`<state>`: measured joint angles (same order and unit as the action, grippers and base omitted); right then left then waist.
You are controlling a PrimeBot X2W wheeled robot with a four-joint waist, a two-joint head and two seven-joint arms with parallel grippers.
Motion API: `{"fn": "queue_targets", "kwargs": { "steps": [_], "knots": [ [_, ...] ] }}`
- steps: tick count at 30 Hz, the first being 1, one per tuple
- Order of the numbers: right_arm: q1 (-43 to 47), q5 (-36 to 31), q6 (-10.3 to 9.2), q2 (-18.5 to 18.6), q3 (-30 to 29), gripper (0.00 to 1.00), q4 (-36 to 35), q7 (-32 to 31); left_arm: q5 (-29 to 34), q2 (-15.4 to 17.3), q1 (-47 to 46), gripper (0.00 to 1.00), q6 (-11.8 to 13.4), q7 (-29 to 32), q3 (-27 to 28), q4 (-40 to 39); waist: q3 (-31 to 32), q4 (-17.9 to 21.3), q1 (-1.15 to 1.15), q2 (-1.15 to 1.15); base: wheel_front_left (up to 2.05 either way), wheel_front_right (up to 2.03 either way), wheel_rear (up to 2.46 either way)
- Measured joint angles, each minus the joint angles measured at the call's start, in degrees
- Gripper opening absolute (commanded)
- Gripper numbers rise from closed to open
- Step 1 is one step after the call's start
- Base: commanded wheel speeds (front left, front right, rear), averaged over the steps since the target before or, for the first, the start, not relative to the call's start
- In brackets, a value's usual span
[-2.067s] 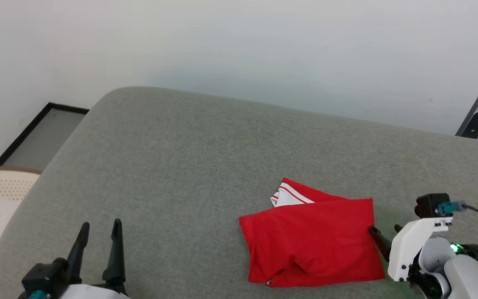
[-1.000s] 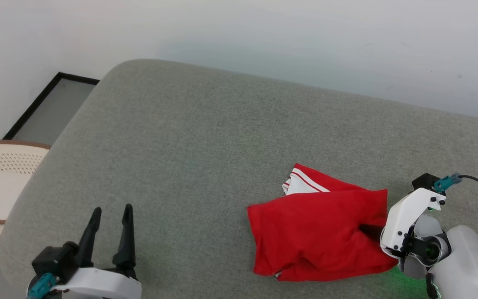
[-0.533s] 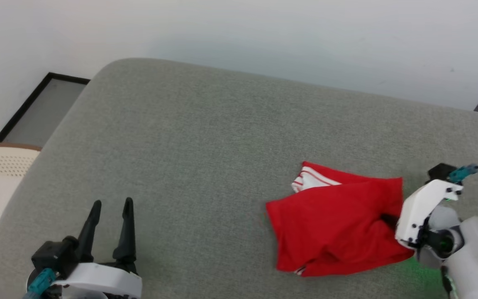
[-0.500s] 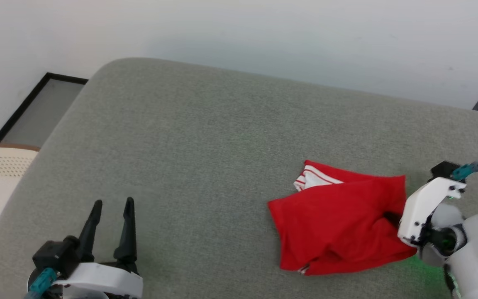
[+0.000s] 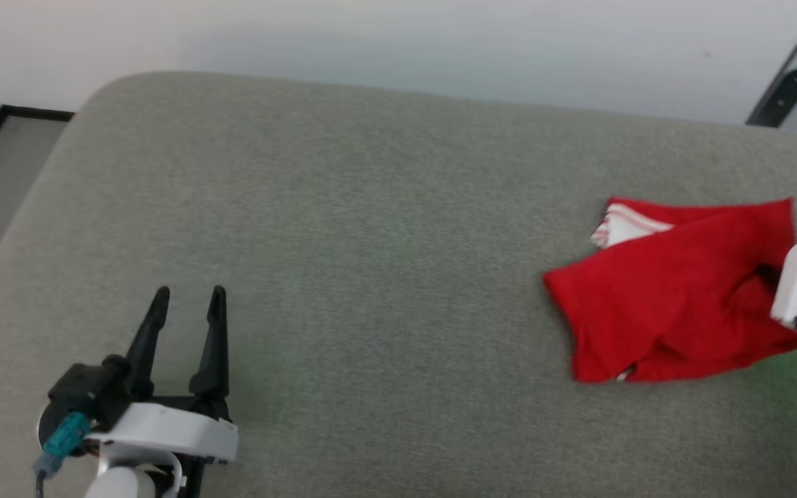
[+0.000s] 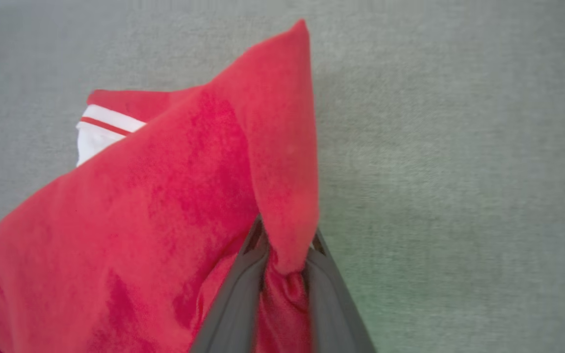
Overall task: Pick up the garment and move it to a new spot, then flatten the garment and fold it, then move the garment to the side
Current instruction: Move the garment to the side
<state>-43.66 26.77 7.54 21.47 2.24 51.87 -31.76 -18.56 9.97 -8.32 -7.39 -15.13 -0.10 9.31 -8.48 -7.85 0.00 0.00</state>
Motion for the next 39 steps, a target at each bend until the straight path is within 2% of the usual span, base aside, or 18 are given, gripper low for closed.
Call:
{"fn": "queue_targets", "kwargs": {
  "steps": [22,32,39],
  "knots": [
    [-8.63,1.65,0.0,11.95,4.38,0.0,-1.43,1.76,0.69,4.66,-9.22,1.0,-0.01,0.0,-3.18,-0.29,-10.45,11.85,0.0,0.0,0.0,0.0,0.0],
    [-12.46,0.13,-0.01,16.96,7.83,0.0,-3.83,0.65,0.52,6.43,-11.85,1.0,-0.01,0.0,-3.64,0.25,-14.89,17.34,0.0,0.0,0.0,0.0,0.0],
    [-13.58,-2.49,0.0,20.42,10.27,0.0,-6.26,-0.69,0.49,7.01,-12.99,1.0,-0.01,0.0,-3.94,0.1,-17.86,19.78,0.0,0.0,0.0,0.0,0.0]
  ]
}}
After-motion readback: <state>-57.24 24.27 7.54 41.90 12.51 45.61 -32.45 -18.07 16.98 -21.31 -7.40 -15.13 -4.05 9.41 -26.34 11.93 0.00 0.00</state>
